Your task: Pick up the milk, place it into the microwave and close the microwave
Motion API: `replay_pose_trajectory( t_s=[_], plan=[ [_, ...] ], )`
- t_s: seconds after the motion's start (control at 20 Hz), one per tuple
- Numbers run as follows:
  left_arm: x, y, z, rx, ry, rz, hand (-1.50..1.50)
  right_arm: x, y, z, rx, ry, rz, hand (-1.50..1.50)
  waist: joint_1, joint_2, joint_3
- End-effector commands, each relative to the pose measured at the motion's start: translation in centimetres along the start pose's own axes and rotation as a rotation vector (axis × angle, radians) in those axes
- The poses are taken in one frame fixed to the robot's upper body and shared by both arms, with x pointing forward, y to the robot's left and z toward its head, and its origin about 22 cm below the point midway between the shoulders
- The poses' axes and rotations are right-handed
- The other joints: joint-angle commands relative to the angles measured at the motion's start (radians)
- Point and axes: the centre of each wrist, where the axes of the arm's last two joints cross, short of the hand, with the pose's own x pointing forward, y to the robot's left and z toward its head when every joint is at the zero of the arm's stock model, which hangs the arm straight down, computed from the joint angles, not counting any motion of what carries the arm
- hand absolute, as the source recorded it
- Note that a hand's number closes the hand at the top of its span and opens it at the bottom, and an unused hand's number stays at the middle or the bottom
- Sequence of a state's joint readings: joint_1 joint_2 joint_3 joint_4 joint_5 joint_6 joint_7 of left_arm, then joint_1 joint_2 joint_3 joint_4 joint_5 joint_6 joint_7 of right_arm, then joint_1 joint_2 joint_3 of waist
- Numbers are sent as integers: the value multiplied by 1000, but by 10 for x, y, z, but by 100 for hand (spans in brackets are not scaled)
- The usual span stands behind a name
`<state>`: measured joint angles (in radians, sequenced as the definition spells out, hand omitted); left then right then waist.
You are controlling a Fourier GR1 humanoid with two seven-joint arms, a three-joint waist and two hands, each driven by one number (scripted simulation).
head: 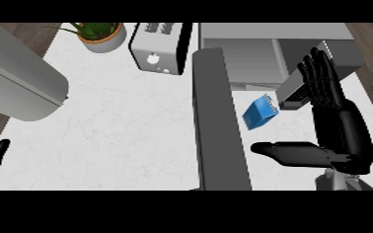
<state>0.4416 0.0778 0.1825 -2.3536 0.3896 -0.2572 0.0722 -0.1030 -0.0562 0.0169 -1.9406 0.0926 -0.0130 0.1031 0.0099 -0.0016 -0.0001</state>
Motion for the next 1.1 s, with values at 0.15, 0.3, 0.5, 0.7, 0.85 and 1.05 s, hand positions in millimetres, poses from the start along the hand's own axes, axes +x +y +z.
replay_pose_trajectory(
  t_s=[0.15,0.3,0.5,0.7,0.85,1.05],
  plan=[
    [12,12,19,-8,-39,39,-150,-64,-9,6,-78,95,65,-150,8,2,0],
    [16,0,26,-15,-48,16,-150,-68,-5,2,-125,126,90,-150,5,1,0],
    [32,6,35,-16,-51,34,-150,-104,-2,36,-115,178,110,-150,6,0,1],
    [26,21,43,-26,-31,26,-150,-144,-14,62,-115,221,131,-150,6,0,1],
    [22,14,44,-8,-27,24,-150,-164,-31,47,-113,233,124,-150,7,1,1],
    [29,8,45,-4,-61,22,-150,-189,-40,72,-102,237,143,-150,9,1,1]
  ],
)
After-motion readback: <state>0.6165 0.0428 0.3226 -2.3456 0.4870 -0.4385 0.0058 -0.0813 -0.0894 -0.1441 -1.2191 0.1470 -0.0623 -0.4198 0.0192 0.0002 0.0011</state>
